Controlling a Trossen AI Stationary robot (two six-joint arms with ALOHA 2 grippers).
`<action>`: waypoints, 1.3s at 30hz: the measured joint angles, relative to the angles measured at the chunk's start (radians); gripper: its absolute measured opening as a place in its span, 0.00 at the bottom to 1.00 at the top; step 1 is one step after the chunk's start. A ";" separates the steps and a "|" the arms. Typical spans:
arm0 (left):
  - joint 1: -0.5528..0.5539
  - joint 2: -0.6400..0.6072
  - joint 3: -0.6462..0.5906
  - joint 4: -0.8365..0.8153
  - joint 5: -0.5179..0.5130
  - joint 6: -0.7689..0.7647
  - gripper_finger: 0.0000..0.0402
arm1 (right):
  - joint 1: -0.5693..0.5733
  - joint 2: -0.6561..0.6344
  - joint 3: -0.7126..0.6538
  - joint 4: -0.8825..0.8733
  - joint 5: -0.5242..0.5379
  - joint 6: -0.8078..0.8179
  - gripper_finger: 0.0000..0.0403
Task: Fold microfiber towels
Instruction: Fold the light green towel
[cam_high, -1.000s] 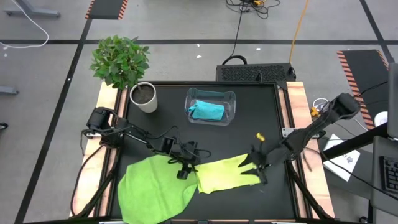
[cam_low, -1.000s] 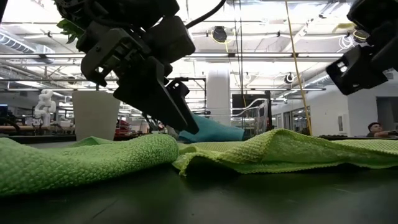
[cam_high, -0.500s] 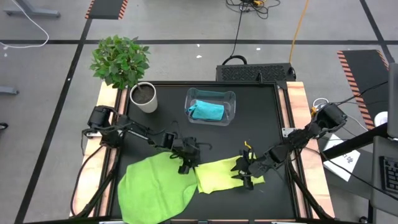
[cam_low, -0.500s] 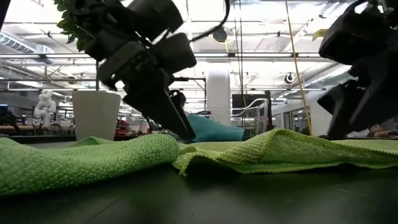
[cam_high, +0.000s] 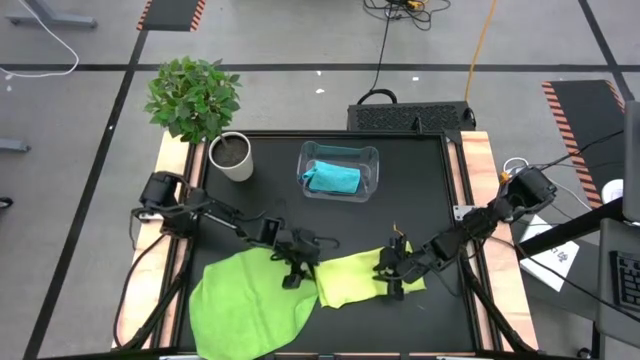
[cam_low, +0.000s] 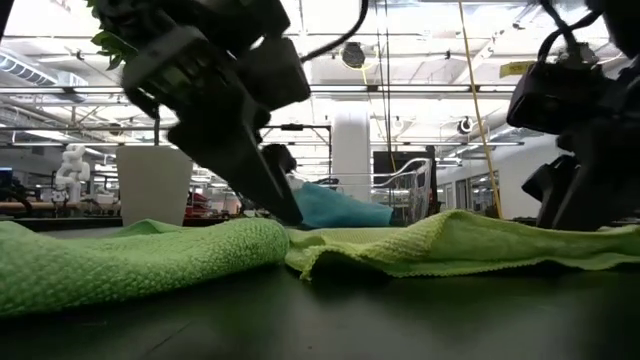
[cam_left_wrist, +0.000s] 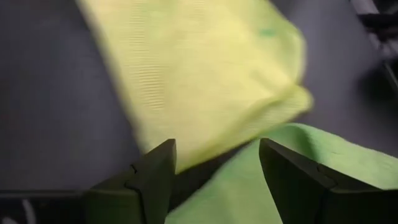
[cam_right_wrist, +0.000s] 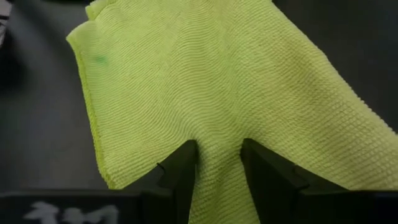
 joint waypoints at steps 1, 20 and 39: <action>-0.012 0.000 0.000 0.005 0.000 0.000 0.58 | -0.010 0.000 -0.007 -0.001 0.000 -0.006 0.31; -0.097 0.094 0.001 0.163 -0.087 -0.005 0.58 | -0.119 -0.082 -0.020 0.023 -0.035 -0.274 0.31; 0.099 -0.018 0.001 0.022 -0.098 -0.105 0.58 | -0.066 -0.113 -0.022 0.024 -0.061 -0.233 0.31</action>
